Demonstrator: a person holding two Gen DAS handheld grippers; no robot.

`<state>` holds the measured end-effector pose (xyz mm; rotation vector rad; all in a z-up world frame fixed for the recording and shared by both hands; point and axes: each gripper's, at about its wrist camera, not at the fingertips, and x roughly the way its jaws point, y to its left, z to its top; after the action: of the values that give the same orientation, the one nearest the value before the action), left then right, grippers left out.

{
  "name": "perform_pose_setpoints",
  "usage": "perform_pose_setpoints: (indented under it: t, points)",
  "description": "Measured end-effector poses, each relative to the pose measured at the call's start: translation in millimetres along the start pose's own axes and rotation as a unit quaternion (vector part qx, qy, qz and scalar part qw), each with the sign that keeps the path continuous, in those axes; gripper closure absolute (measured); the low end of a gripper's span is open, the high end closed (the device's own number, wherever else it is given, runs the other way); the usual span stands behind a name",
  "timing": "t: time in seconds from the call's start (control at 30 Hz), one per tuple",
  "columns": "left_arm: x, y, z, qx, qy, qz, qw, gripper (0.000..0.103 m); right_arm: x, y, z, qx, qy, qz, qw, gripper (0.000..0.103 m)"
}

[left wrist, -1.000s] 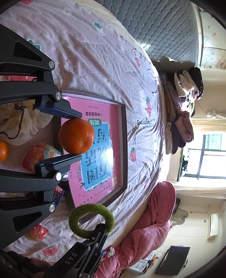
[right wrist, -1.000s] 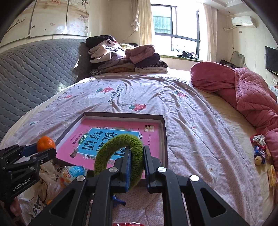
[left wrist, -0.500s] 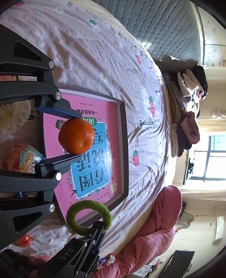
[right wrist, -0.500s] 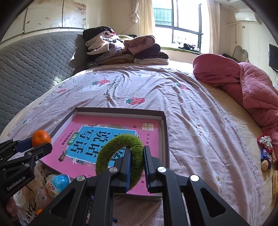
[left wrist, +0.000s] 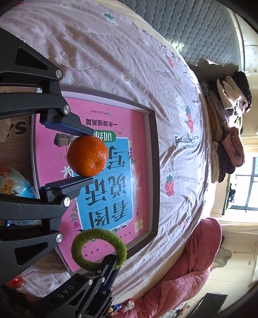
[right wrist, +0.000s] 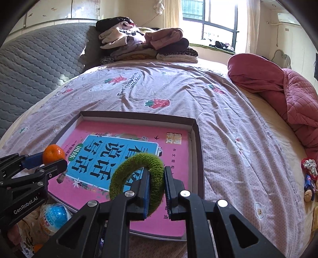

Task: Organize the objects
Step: 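Lift the orange with left gripper while right gripper carries the ring over the tray, then lower the orange onto the pink book and open left gripper while right releases ring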

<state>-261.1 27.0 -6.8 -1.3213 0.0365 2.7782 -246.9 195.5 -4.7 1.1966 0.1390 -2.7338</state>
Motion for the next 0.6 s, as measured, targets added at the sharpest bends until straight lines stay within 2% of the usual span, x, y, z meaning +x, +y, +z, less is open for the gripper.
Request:
perform_pose_setpoints:
  t: [0.6]
  points:
    - [31,-3,-1,0.008,0.049,0.007,0.9988,0.062,30,-3,-8,-0.005,0.069,-0.020,0.997,0.089]
